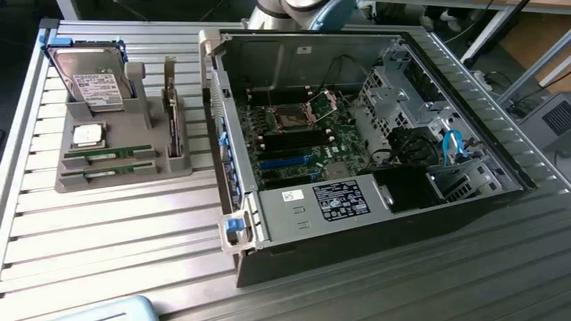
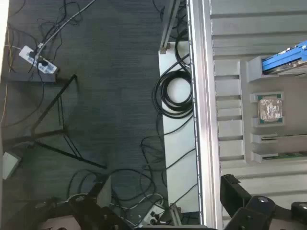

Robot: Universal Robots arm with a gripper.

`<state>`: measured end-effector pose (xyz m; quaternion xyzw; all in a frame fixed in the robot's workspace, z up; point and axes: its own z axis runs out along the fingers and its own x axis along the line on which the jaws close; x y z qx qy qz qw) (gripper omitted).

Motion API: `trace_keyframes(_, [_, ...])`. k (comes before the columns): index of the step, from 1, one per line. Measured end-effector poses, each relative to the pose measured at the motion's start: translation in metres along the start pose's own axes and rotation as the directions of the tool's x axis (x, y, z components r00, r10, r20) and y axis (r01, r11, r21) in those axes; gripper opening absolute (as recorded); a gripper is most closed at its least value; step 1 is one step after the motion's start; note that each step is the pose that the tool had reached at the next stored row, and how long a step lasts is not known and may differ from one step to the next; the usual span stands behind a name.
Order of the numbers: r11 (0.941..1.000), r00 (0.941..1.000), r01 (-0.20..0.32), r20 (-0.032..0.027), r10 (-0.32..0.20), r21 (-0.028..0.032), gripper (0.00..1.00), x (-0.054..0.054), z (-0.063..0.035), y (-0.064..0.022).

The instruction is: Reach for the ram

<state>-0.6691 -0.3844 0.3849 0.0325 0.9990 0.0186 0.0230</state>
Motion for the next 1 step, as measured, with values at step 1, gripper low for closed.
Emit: trace_keyframes(1, [1.0,1.0,0.0,0.0,0.0,0.0,0.99,0.0,0.0,0.0])
